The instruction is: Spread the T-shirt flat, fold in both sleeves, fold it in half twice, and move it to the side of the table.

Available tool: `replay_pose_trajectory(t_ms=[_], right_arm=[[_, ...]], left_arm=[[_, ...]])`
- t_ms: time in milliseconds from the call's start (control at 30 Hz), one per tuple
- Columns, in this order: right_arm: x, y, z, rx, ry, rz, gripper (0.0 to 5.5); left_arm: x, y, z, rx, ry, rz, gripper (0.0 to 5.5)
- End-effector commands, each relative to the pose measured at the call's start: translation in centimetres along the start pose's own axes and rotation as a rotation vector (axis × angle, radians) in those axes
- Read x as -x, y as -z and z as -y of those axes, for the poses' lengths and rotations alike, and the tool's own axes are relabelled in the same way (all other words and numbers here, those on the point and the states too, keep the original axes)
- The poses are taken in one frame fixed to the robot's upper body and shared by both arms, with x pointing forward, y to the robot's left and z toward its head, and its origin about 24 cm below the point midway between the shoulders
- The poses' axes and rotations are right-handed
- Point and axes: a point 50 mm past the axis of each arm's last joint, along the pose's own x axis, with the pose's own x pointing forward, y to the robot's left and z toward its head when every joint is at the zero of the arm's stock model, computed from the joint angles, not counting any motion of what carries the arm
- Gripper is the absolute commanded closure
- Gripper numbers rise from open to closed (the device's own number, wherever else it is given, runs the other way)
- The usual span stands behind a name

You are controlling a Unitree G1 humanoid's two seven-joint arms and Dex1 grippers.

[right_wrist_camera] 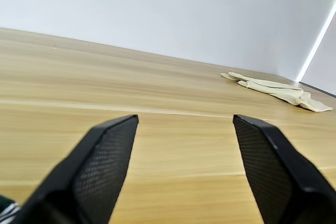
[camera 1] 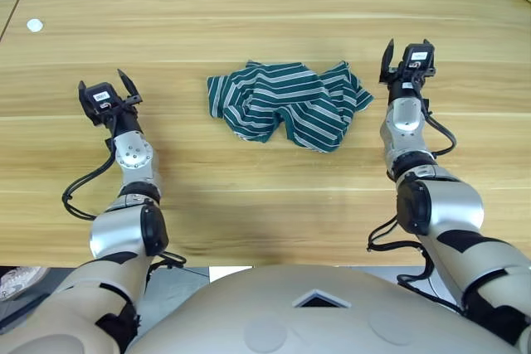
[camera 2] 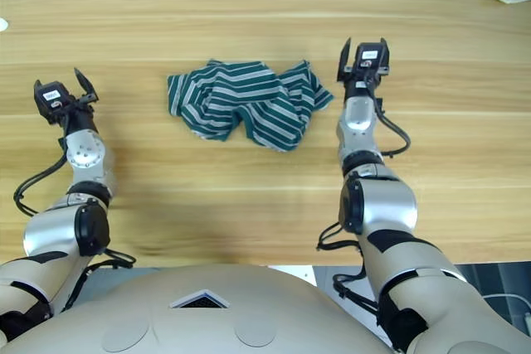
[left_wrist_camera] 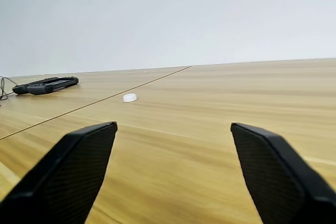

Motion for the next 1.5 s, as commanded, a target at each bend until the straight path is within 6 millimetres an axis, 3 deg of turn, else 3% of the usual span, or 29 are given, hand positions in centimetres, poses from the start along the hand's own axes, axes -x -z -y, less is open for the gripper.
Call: replay_pose_trajectory(t_ms=[33,167,267,367,467,667,767,967,1233,1500], right_arm=[[0.5,-1.9,1.0,0.092,-0.035,0.238,2.15],[1.2,-5.1,1.7,0.230,-0.191,0.525,2.15],[2.6,-5.6,2.4,0.470,-0.387,0.606,2.15],[4.4,-4.8,3.8,0.687,-0.549,0.585,2.15],[5.9,-3.8,4.6,0.810,-0.665,0.521,2.15],[9.7,-3.6,6.4,0.949,-0.898,0.396,2.15],[10.8,-3.9,6.5,0.967,-0.964,0.356,2.15],[10.4,-3.8,6.6,0.980,-0.937,0.324,2.15],[9.9,-3.3,6.1,0.972,-0.930,0.329,2.15],[9.9,-2.9,5.6,0.971,-0.950,0.335,2.20]], left_arm=[[1.5,-2.8,4.4,-0.089,0.344,0.309,1.45],[3.2,-5.1,5.4,-0.180,0.615,0.559,1.45],[4.4,-5.9,4.6,-0.288,0.785,0.641,1.45],[4.9,-5.3,3.8,-0.602,0.960,0.630,1.45],[4.7,-4.6,3.2,-0.878,1.017,0.607,1.45],[7.7,-3.7,3.4,-0.984,1.237,0.577,1.45],[8.2,-3.1,3.7,-1.044,1.314,0.562,1.45],[8.2,-3.0,4.1,-1.063,1.335,0.554,1.45],[7.2,-2.7,6.1,-1.114,1.285,0.612,1.45],[6.6,-2.2,6.1,-1.128,1.247,0.599,2.70]])
